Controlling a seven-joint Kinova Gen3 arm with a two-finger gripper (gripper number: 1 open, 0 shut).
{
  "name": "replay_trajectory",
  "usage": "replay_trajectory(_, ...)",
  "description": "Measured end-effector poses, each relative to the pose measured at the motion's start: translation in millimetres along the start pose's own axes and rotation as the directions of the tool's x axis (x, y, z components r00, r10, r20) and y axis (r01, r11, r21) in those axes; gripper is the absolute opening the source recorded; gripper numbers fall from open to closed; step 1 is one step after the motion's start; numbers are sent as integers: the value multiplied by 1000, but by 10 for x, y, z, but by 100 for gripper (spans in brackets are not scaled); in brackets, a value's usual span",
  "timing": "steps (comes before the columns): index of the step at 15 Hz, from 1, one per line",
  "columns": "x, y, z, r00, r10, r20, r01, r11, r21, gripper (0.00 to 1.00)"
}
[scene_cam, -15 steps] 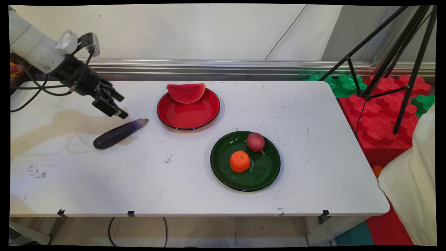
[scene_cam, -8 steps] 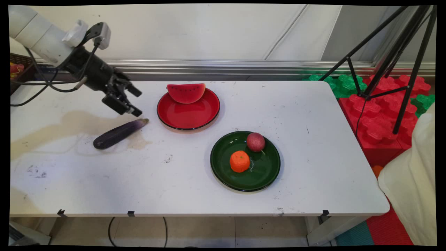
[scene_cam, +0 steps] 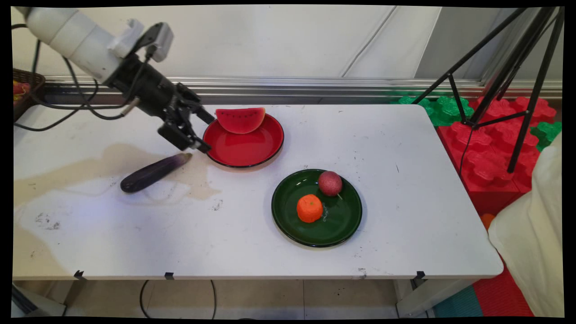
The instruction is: Pick up the mandarin from the green plate
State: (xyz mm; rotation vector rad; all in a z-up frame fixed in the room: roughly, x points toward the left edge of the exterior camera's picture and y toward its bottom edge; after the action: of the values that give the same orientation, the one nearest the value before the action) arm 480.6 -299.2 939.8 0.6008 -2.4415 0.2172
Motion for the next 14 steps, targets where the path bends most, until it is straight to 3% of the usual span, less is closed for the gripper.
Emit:
replay_trajectory(7, 386, 159, 556, 996, 88, 0, -88, 994, -59, 100)
replay_trajectory(14, 634, 249, 1170, 991, 131, 36, -128, 988, -88, 100)
